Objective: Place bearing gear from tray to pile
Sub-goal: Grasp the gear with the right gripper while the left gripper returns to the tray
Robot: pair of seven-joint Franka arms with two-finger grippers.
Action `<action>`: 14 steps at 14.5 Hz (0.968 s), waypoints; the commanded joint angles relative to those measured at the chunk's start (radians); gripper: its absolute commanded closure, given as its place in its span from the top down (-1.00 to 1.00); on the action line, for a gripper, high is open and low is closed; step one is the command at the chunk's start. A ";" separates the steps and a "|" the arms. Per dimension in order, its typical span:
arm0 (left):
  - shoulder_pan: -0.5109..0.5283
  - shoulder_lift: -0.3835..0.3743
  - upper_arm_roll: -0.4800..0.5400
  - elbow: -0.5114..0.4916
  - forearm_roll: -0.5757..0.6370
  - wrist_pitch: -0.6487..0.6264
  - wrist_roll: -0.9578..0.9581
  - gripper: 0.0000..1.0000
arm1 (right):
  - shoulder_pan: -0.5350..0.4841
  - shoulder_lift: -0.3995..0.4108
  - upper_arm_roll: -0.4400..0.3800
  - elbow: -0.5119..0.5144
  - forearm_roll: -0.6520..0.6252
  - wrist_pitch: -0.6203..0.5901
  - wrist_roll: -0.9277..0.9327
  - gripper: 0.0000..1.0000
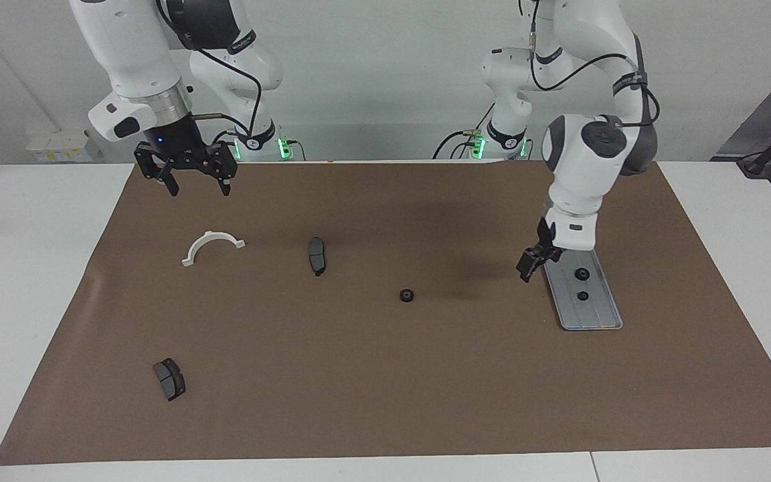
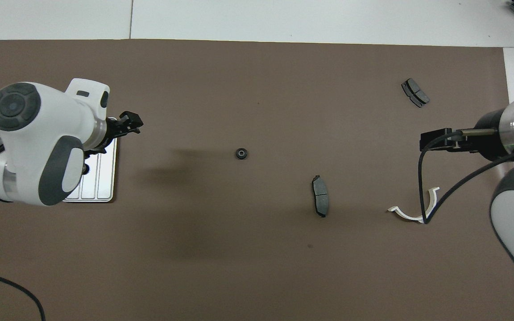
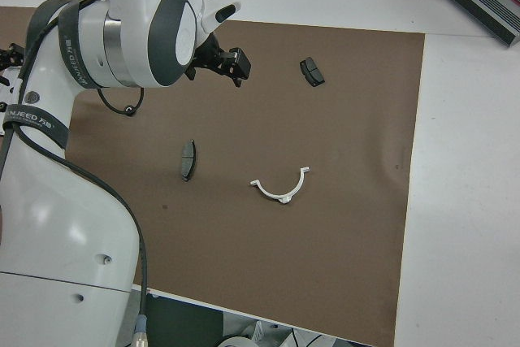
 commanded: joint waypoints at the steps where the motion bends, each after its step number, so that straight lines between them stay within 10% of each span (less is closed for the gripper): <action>1: 0.112 -0.032 -0.015 -0.086 0.008 0.044 0.291 1.00 | 0.109 0.091 0.007 -0.014 -0.050 0.109 0.174 1.00; 7: 0.220 -0.032 -0.016 -0.241 0.008 0.231 0.529 1.00 | 0.333 0.335 0.007 0.026 -0.136 0.340 0.437 1.00; 14: 0.223 -0.024 -0.016 -0.333 0.008 0.302 0.536 0.32 | 0.516 0.639 0.006 0.158 -0.309 0.507 0.644 1.00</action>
